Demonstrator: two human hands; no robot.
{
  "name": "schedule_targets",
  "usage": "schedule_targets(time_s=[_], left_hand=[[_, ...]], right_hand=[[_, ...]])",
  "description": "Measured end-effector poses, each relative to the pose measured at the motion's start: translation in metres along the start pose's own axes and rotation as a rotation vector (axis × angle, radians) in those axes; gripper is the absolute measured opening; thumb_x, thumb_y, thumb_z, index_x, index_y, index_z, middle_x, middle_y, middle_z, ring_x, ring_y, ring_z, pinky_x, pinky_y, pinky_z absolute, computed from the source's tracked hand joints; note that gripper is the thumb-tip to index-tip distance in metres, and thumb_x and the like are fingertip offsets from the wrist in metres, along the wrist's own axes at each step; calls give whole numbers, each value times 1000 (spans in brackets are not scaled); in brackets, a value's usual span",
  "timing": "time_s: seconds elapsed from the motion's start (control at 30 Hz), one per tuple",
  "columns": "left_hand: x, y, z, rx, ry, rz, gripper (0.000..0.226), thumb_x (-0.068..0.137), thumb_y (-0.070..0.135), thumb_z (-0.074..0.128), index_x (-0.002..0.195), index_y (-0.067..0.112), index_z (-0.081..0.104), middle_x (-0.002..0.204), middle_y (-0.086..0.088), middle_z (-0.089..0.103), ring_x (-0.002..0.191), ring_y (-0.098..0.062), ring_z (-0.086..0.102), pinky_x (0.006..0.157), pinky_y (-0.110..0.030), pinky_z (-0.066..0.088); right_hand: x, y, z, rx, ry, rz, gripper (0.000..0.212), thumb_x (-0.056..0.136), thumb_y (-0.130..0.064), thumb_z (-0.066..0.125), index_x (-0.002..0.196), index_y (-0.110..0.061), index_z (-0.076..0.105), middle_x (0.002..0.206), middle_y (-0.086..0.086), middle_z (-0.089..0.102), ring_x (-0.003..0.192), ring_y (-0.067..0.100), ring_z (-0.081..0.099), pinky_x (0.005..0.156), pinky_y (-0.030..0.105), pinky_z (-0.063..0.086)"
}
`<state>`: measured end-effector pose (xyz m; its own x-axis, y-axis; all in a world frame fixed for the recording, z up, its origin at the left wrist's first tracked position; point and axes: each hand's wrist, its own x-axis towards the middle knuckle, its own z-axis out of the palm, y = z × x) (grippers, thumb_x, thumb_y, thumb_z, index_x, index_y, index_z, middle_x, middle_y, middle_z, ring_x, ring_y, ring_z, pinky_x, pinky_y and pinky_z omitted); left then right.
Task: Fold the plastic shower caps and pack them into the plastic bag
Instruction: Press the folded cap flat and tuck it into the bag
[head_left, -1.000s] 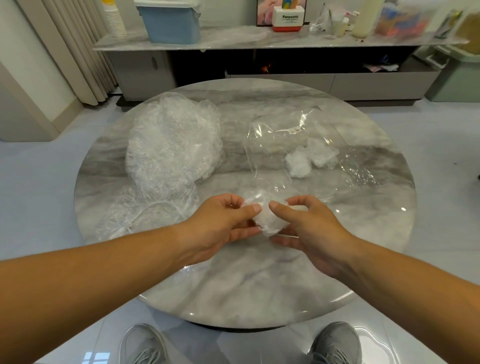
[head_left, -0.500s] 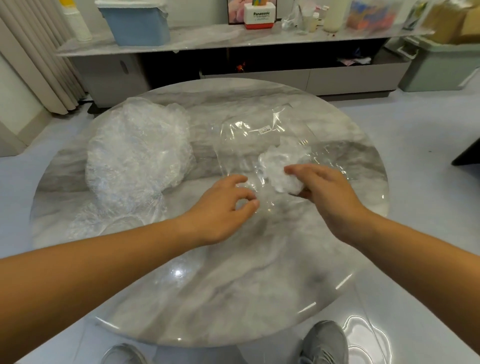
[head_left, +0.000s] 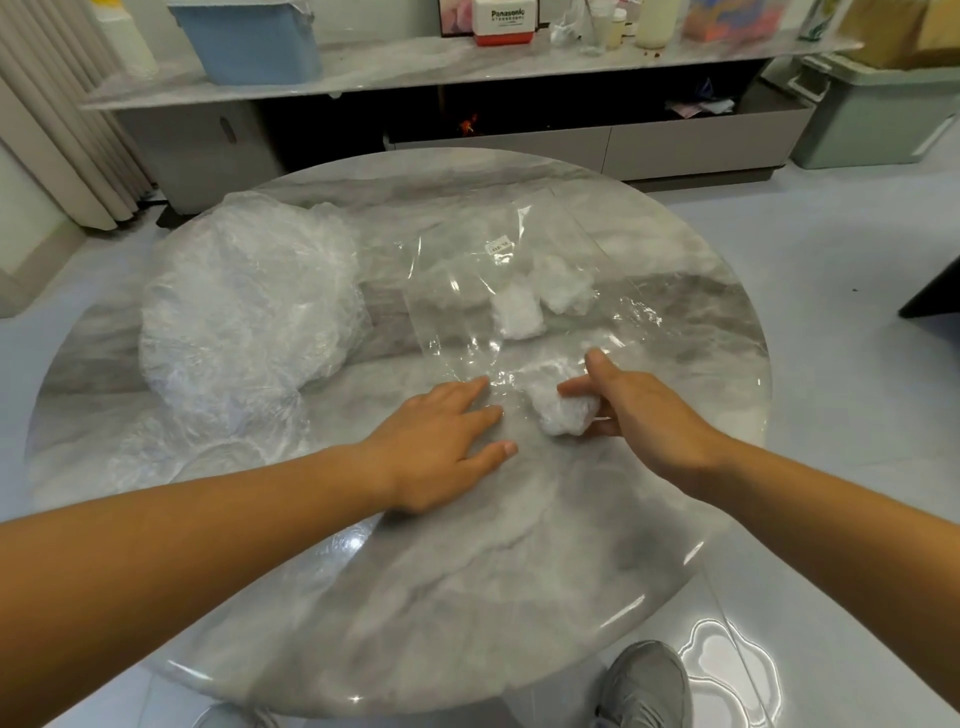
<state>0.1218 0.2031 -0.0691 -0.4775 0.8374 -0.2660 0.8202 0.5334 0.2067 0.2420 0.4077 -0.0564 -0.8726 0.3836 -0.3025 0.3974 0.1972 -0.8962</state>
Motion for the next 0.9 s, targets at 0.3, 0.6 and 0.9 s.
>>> schedule_targets(time_s=[0.3,0.6,0.9], left_hand=[[0,-5,1,150,50,-40,82,95,68,15,161,19,14,170,0,1,151,-19,6,119,-38,11],[-11,7,-10,30,196,111,91,88,74,7,162,21,-2,169,7,-8,149,-7,-8,120,-32,1],[-21,8,-4,77,188,130,94,88,75,6,162,17,9,169,3,3,152,-14,2,122,-32,8]], right_hand=[[-15,-10,7,-347,-55,-128,77,98,-64,28,120,-1,65,127,11,65,119,26,58,105,37,43],[-5,-31,6,-110,-65,8,91,77,-89,22,116,-24,73,124,-7,68,110,14,65,103,34,46],[7,-43,16,766,-171,289,92,91,-75,45,139,5,49,143,14,44,111,44,68,101,55,52]])
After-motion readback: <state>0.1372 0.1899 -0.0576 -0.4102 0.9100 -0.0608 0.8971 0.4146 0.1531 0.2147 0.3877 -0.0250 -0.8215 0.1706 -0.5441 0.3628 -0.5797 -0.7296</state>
